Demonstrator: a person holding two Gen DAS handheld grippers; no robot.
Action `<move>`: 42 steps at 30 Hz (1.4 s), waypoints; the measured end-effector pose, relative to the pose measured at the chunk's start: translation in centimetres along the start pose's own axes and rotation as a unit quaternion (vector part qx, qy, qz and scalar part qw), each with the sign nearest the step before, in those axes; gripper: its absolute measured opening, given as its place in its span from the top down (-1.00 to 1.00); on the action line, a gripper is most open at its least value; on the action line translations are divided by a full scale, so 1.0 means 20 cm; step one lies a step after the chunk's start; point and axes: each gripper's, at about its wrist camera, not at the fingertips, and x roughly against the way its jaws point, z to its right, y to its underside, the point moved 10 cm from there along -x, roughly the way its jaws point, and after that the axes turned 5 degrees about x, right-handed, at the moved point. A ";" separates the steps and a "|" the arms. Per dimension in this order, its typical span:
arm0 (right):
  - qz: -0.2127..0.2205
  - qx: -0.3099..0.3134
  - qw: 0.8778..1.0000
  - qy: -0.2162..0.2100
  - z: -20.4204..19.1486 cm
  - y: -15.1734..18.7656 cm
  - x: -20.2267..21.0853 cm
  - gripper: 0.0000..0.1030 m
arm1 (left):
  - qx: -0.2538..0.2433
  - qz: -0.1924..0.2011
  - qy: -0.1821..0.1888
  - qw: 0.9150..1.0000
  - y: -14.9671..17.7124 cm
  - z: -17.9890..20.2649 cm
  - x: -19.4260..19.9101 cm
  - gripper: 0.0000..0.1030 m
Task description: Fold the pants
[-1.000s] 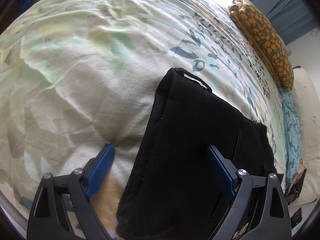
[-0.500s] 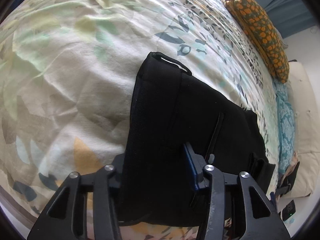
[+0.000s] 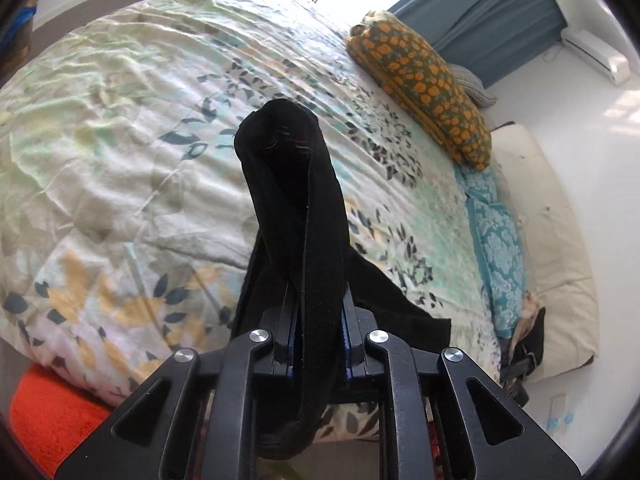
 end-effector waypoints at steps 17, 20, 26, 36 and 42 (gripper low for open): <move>0.039 -0.137 0.990 0.023 0.40 -0.01 0.18 -0.84 | -0.197 -0.137 -0.027 0.970 0.79 0.88 -1.01 0.72; 0.038 -0.164 0.985 0.025 0.47 0.01 0.20 -0.84 | -0.245 -0.135 -0.065 0.958 0.91 0.88 -1.12 0.71; 0.037 -0.214 0.976 0.017 0.57 0.05 0.21 -0.84 | -0.330 -0.126 -0.084 0.932 1.01 0.96 -1.12 -0.01; 0.056 -0.219 0.971 -0.077 0.45 -0.01 0.23 -0.84 | -0.258 -0.003 -0.037 0.965 0.62 0.92 -0.55 -0.47; -0.055 -0.100 0.979 -0.168 -0.07 0.04 -0.03 -0.88 | -0.152 0.026 -0.109 0.982 0.45 0.39 -0.45 -0.46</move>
